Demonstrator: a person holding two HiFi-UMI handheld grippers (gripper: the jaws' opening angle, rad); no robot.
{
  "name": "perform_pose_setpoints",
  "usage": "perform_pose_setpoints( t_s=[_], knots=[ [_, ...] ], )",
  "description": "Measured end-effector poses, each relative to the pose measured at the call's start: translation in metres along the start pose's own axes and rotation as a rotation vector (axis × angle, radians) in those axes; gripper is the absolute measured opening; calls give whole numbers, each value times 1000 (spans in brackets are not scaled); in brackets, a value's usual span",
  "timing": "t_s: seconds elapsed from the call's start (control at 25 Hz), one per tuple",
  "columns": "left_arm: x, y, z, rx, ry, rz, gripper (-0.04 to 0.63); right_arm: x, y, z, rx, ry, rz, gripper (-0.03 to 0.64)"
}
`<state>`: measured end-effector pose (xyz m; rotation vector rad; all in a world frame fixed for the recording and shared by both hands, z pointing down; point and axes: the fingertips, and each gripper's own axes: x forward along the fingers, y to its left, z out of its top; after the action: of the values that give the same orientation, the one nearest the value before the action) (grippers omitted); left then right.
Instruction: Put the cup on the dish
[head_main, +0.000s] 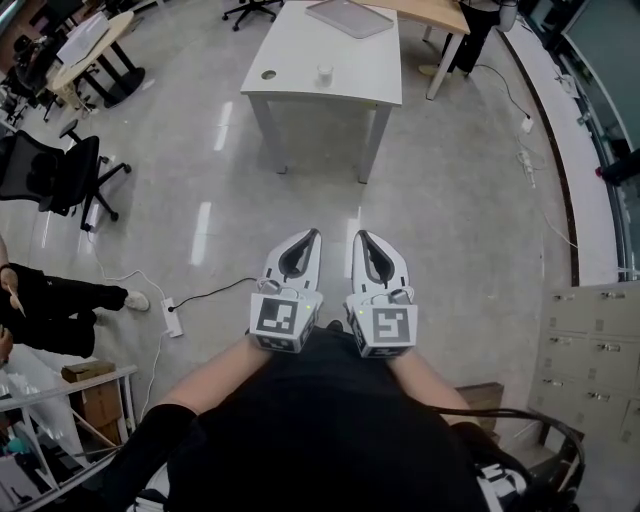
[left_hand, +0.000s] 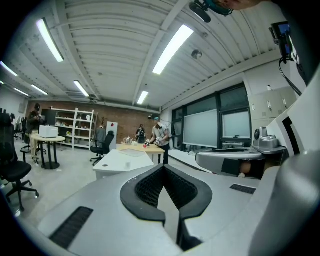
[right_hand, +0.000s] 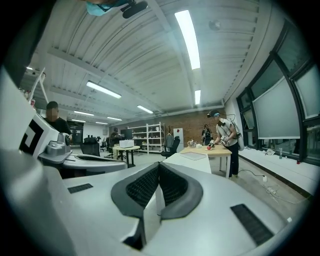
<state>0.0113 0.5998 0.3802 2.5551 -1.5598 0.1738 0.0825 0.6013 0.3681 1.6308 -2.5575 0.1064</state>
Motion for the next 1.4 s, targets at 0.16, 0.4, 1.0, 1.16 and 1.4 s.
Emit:
perform_pose_setpoints(
  t_s=[0.16, 0.4, 1.0, 1.16, 1.4],
  knots=[
    [28, 25, 4, -11, 13, -19, 8, 35, -6, 0, 9, 19, -23, 12],
    [68, 82, 6, -21, 10, -10, 8, 99, -1, 7, -21, 25, -10, 12],
    [110, 207, 31, -80, -63, -56, 8, 224, 42, 25, -35, 73, -50, 14],
    [108, 232, 36, -96, -81, -53, 8, 240, 61, 31, -68, 36, -30, 14],
    [102, 245, 39, -122, -97, -45, 8, 247, 69, 41, -88, 19, -24, 14]
  ],
)
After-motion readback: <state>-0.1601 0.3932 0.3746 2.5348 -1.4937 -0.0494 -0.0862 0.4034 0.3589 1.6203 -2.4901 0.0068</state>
